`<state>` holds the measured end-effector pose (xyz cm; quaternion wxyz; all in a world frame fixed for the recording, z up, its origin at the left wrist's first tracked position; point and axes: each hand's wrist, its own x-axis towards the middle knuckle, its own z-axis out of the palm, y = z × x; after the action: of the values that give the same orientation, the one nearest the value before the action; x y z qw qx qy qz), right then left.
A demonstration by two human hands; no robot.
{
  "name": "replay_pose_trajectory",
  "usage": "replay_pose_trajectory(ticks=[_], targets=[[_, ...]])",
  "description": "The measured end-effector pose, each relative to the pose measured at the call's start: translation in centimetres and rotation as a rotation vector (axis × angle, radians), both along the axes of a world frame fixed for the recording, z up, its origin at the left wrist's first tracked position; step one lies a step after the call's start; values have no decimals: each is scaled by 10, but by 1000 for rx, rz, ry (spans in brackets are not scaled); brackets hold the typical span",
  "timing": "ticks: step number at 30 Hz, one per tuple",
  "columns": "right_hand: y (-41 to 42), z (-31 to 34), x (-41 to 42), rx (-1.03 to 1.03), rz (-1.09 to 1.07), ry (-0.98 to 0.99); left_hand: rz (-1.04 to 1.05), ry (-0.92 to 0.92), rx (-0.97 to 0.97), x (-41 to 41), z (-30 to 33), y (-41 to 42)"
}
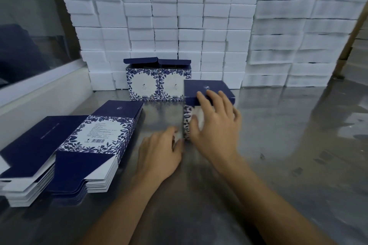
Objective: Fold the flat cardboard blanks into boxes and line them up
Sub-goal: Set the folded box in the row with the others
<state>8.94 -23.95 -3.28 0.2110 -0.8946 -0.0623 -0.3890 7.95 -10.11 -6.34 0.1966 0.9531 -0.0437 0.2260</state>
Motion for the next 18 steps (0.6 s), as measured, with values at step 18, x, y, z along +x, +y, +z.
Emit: replay_pose_trajectory(ticks=[18], targets=[[-30,1,148,7,14,222,89,123,38,15,-7,1]])
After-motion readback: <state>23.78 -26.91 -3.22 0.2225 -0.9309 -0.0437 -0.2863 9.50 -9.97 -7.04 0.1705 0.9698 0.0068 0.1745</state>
